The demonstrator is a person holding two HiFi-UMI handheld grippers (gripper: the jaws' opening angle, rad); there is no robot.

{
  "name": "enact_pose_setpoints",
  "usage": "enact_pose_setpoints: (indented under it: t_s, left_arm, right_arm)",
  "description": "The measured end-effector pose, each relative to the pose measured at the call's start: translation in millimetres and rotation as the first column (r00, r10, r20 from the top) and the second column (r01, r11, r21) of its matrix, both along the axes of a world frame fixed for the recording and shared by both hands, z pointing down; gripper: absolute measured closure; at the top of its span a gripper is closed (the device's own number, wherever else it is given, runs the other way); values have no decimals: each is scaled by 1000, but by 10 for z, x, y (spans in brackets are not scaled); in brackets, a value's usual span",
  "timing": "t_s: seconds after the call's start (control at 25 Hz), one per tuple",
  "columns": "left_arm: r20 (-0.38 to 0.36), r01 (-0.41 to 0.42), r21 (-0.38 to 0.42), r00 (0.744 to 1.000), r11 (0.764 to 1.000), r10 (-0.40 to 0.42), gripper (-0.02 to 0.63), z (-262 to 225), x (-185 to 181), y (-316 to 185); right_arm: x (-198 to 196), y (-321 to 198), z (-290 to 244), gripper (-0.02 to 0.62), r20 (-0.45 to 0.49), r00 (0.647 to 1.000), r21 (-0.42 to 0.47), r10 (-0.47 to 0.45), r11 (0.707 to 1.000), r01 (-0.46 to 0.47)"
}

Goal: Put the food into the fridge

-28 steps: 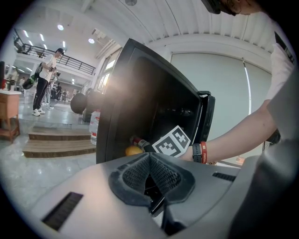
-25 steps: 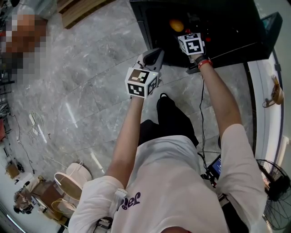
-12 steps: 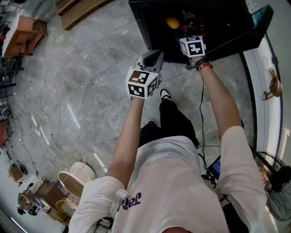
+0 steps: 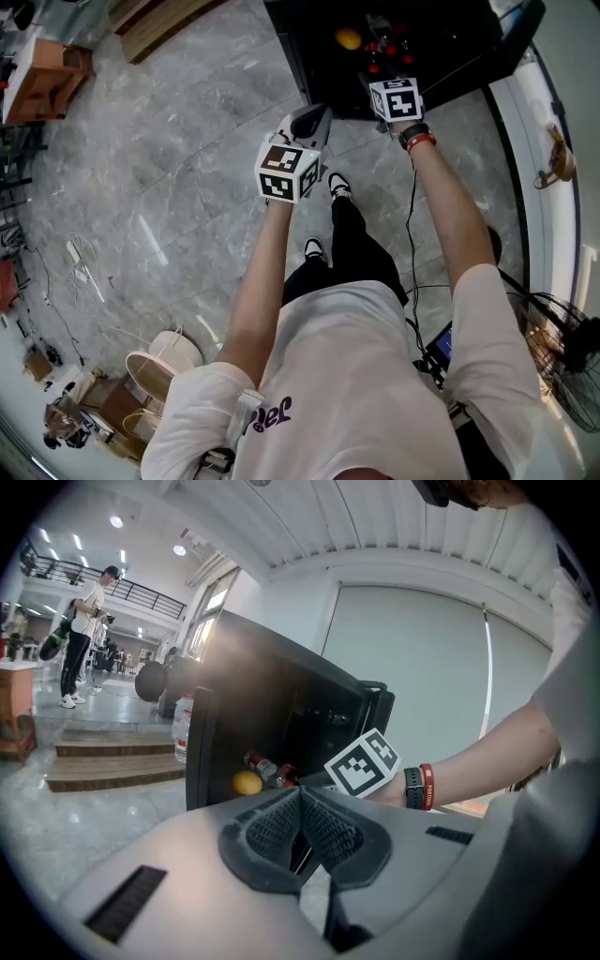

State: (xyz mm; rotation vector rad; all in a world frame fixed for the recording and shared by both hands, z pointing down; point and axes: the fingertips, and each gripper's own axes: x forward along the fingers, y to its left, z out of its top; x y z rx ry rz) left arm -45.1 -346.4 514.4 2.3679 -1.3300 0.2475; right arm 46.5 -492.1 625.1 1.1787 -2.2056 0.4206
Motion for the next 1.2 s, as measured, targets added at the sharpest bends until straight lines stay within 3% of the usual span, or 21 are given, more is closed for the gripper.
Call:
enact_pose_setpoints:
  t_s: [1.0,1.2]
  left_arm:
    - [39,16,64,999,998,-18,588,-492,-126,680]
    - [13,31,66,999,997,-32,588,-620,-177,865]
  right_arm:
    - [258,1125,-750,434,75,994,17,73,997,-75]
    - [357,1365,-950,448,109,990,29,91,995,-95]
